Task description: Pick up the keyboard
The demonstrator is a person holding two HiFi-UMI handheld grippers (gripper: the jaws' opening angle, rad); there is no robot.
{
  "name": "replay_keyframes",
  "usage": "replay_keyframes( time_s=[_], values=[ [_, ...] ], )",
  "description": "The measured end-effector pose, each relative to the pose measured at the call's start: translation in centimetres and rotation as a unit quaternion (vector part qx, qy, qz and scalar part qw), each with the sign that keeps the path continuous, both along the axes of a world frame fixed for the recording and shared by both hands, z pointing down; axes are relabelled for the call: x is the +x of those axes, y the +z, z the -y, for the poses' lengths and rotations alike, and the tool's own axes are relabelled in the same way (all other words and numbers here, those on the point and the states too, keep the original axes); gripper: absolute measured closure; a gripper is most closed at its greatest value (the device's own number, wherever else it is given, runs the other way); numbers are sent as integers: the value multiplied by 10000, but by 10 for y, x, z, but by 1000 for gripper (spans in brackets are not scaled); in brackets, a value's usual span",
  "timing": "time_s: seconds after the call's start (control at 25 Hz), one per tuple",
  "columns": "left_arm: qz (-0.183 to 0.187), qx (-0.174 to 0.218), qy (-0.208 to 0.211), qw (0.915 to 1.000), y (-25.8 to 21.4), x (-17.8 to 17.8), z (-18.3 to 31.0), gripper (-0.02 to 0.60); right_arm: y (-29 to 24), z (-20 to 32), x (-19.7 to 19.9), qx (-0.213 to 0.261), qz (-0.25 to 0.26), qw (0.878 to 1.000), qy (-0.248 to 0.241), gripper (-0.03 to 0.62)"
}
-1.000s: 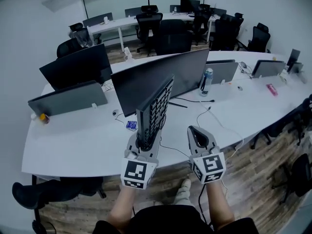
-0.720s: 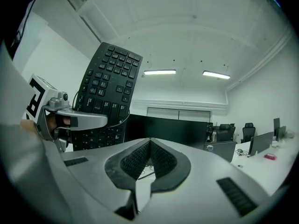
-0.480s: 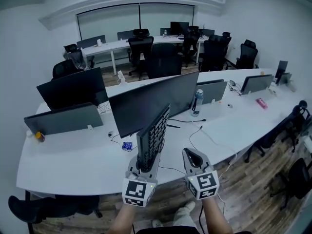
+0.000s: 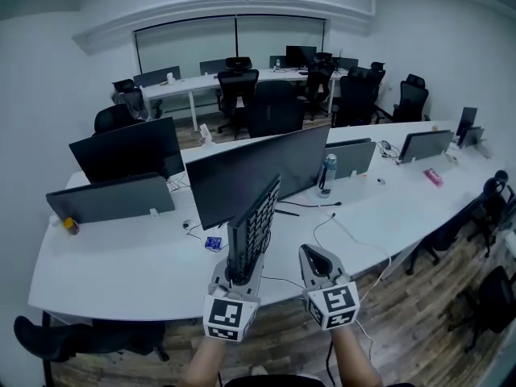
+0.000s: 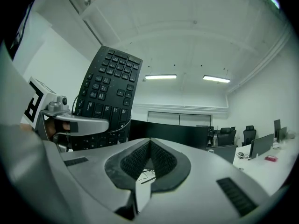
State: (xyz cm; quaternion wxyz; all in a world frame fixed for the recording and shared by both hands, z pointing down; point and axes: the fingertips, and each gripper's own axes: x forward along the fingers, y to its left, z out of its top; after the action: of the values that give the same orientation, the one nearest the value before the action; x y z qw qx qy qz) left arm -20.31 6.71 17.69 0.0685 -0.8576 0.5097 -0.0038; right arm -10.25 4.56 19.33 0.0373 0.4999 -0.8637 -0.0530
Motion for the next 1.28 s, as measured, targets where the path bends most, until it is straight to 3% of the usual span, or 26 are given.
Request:
replay_keyframes(
  time_s=[1.28],
  values=[
    [29,-16,-244,9997,-16,96,-98,505,-7,-101,88,54,36,9993,-359,588]
  ],
)
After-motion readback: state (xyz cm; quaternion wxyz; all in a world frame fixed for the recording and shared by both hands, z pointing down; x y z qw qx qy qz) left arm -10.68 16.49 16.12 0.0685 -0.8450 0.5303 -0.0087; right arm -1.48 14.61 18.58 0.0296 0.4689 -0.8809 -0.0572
